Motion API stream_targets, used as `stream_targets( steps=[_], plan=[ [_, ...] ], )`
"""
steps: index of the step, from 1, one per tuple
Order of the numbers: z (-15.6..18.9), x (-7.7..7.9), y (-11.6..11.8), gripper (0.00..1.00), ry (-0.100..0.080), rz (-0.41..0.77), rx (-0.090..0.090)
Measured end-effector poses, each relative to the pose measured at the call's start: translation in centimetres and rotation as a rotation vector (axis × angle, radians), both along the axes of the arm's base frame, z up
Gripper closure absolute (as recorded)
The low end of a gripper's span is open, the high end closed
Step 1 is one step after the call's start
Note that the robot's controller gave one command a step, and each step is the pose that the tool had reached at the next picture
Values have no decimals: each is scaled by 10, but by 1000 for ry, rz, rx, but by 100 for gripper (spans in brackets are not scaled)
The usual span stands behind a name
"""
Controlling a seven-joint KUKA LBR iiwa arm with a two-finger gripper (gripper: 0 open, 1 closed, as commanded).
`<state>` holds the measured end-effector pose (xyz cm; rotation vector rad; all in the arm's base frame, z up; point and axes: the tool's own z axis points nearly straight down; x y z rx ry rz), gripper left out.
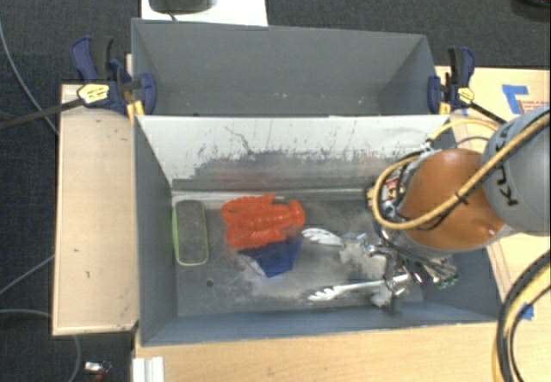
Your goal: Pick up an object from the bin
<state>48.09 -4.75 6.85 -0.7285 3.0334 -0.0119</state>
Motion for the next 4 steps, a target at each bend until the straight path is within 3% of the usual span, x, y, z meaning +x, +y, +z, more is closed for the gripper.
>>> stream_targets(
  steps=[1,3,4],
  plan=[
    [2,-4,15,100,6,53,0],
    [22,-5,15,100,9,53,1],
    [79,-5,16,100,8,51,1]
  ],
)
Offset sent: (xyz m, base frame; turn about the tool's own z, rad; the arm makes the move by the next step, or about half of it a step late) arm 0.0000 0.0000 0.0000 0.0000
